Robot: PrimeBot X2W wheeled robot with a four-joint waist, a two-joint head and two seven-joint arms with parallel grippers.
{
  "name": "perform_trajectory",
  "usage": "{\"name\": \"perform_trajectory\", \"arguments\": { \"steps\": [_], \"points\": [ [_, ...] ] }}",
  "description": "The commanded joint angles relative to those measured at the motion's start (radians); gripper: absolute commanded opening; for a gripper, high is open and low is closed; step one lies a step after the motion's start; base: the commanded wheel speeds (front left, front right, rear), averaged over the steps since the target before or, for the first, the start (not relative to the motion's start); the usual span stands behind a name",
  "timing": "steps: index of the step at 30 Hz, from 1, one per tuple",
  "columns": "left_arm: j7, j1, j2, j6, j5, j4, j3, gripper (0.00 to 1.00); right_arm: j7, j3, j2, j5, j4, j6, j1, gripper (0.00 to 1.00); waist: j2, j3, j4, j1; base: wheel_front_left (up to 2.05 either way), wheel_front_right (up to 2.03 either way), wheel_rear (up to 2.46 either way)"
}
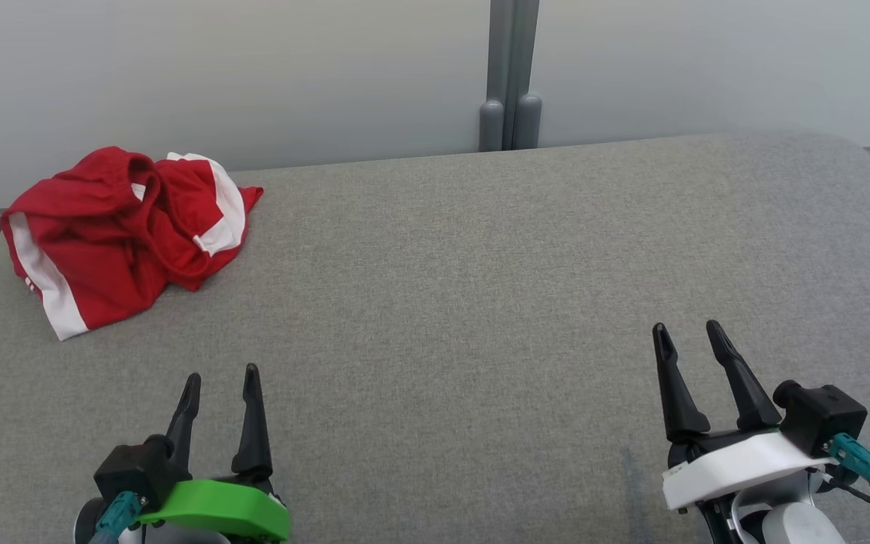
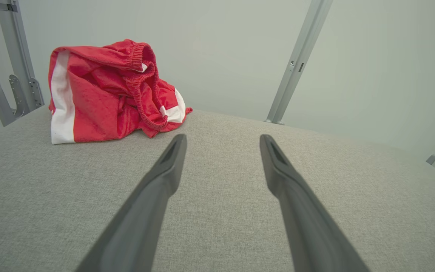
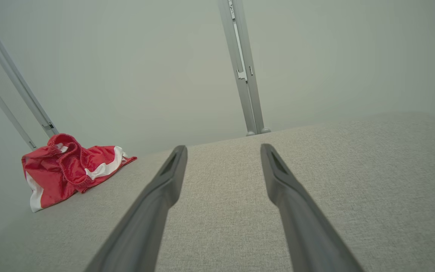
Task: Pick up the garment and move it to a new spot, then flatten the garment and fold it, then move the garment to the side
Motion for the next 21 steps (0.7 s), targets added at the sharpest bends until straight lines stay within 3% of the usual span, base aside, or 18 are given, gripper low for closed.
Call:
{"name": "perform_trajectory", "arguments": {
  "steps": [1,21],
  "points": [
    [-0.01,0.01,0.006,0.003,0.027,-0.006,-0.004,1.0,-0.011,0.002,-0.006,-0.031,-0.002,0.002,-0.008,1.0,-0.0001,0.001,0.001,0.0,0.0,0.0,0.0],
    [-0.05,0.047,0.007,0.021,0.118,-0.007,-0.025,1.0,-0.046,0.023,-0.007,-0.178,-0.017,0.002,-0.005,1.0,-0.0001,0.0,0.013,0.0,0.0,0.0,0.0]
  ]
}}
